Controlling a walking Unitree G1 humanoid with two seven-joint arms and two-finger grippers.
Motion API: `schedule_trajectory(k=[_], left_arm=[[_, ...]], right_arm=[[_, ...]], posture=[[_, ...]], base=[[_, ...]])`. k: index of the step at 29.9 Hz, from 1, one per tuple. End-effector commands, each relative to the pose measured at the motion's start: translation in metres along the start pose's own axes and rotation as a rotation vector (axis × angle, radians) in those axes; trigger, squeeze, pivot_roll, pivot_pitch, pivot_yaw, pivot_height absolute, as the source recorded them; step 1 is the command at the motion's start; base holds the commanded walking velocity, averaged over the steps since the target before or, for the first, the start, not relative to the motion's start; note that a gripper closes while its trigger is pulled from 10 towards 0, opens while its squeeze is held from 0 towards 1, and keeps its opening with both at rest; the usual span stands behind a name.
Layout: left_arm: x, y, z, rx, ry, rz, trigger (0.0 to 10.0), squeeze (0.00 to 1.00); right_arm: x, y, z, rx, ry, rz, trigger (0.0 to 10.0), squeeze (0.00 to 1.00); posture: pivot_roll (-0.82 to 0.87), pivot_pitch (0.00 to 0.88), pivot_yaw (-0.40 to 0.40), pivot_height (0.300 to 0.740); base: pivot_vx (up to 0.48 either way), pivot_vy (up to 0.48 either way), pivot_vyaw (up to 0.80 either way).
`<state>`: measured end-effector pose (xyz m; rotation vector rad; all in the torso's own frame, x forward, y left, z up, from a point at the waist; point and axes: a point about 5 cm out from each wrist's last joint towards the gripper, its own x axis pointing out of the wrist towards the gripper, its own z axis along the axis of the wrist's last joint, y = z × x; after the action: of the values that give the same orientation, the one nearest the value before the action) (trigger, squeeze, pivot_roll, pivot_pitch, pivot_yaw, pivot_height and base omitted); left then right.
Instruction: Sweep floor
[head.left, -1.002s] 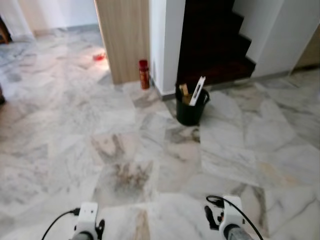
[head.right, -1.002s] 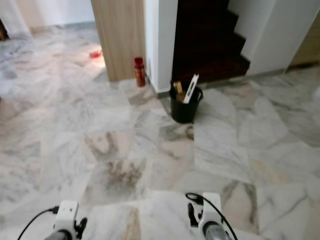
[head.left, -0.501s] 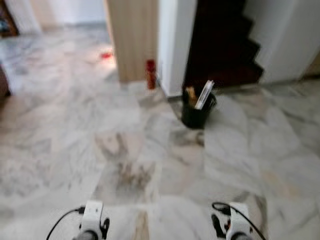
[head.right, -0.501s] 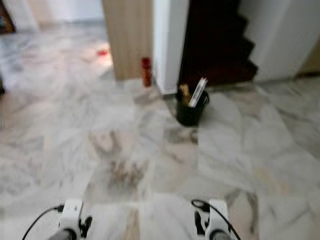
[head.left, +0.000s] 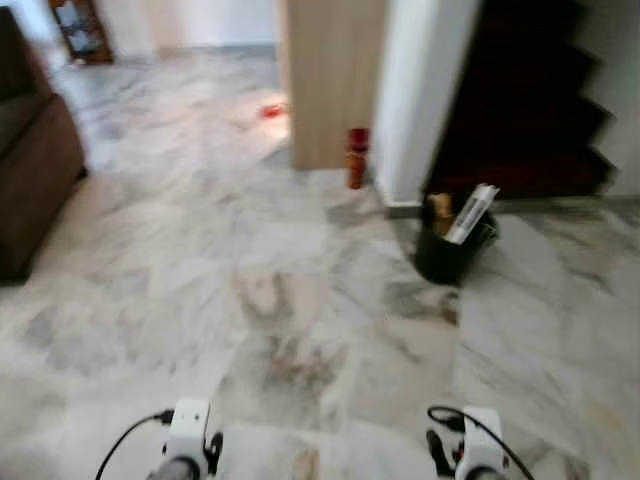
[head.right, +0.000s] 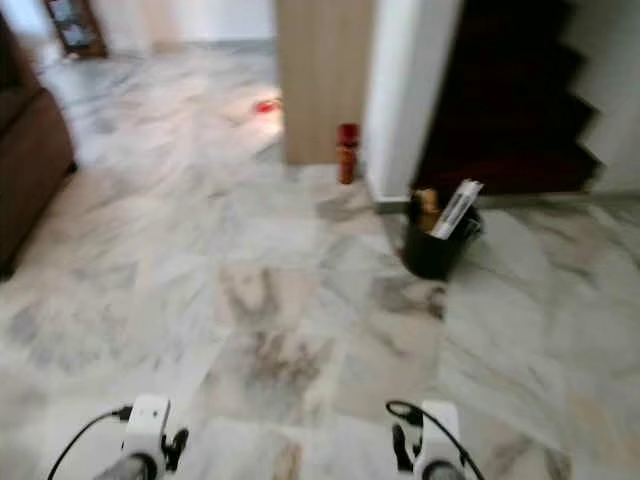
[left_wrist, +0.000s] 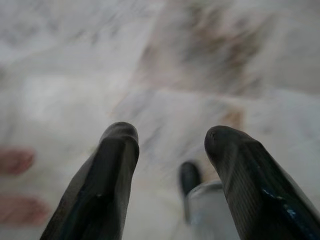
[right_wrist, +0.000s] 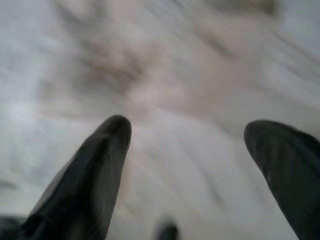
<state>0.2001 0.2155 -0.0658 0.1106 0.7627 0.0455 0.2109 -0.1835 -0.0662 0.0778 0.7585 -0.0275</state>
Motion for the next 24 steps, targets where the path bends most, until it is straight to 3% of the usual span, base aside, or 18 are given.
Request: schedule_trajectory(k=[1,11,24], left_arm=[[0.0016,-0.0048,0.0035,0.01,-0.006,-0.01,10.0,0.0],[0.0013,-0.0032,0.0029,0.009,-0.005,-0.008,10.0,0.0],[0.001,-0.0043,0.0016,0.006,0.0,-0.01,10.0,0.0]], right_arm=[[-0.0041,-0.0089,-0.0091,-0.006,0.023,-0.019,10.0,0.0],[-0.0038,-0.0077,-0.0088,-0.008,0.023,-0.016,10.0,0.0],[-0.0044,-0.0115,-0.0093,0.012,0.025,-0.036,10.0,0.0]], posture=[[0.03,0.033,-0.014,0.74],[0.03,0.01,-0.014,0.74],[0.04,0.008,-0.017,0.74]], base=[[0.311,0.0,0.8],[0.318,0.0,0.72],[0.352,0.0,0.0]])
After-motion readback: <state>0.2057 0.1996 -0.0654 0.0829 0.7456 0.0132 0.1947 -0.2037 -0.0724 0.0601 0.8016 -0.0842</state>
